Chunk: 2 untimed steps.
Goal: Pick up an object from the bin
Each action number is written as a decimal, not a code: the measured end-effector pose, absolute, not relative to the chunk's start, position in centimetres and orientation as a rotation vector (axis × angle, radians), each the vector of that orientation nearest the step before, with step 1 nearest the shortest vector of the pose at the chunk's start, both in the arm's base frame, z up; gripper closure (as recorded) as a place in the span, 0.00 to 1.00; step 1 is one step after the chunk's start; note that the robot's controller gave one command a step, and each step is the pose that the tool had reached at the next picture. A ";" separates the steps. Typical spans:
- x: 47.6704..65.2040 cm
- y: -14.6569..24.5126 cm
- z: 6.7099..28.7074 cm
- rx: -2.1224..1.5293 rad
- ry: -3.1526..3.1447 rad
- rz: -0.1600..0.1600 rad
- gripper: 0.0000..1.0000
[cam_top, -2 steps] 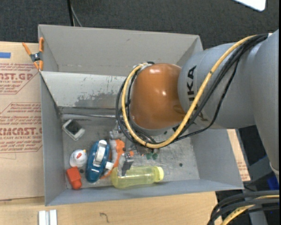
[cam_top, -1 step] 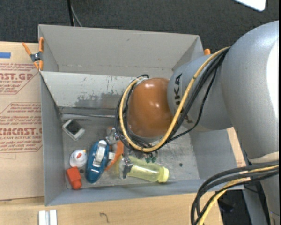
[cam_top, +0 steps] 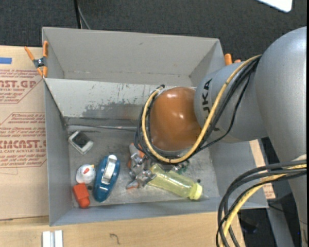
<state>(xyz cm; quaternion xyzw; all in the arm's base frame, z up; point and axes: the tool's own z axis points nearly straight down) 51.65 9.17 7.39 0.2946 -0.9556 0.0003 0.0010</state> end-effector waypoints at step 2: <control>51.6 9.1 7.4 0.924 -2.999 0.001 1.00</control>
Offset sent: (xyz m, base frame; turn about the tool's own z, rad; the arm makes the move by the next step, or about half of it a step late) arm 0.0000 0.0000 0.0000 0.0000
